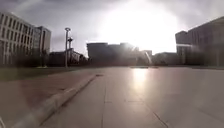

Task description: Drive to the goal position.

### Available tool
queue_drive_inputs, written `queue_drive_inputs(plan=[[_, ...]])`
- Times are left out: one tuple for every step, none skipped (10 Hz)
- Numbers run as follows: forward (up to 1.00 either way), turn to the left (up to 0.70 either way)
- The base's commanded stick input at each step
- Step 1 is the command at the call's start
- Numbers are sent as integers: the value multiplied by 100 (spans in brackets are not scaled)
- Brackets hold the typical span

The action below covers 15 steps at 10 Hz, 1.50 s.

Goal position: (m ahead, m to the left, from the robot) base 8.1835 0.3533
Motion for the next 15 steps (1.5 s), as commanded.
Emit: queue_drive_inputs(plan=[[70,0],[70,0],[70,0],[70,0],[70,0],[70,0],[70,0],[70,0],[70,0],[70,0],[70,0],[70,0],[70,0],[70,0],[70,0]])
